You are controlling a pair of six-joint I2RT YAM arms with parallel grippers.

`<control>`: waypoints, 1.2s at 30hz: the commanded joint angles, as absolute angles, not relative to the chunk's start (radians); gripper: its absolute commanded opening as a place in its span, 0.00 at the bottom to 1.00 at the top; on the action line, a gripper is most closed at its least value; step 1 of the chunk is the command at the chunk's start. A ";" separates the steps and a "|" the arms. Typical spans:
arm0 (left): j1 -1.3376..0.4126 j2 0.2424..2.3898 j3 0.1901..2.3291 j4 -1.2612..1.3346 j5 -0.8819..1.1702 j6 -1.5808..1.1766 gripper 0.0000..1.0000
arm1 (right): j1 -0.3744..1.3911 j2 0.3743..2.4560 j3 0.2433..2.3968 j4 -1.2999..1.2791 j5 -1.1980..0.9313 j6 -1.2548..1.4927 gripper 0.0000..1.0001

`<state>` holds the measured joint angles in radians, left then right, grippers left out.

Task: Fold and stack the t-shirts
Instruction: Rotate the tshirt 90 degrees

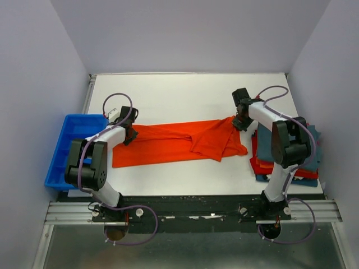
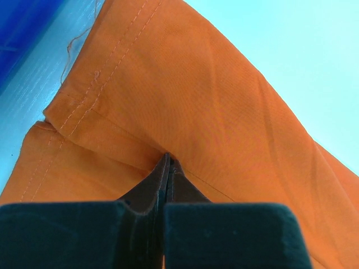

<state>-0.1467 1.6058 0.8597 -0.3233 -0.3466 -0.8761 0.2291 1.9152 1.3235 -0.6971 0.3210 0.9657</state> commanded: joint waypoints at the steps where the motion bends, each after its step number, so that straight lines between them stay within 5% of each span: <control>1: -0.138 1.594 0.824 -0.391 -0.333 -0.850 0.00 | 0.264 1.803 1.310 -0.634 0.396 0.875 0.01; 36: -0.210 1.413 0.680 -0.483 -0.316 -0.979 0.01 | 0.325 2.239 1.742 -0.851 0.247 0.920 0.01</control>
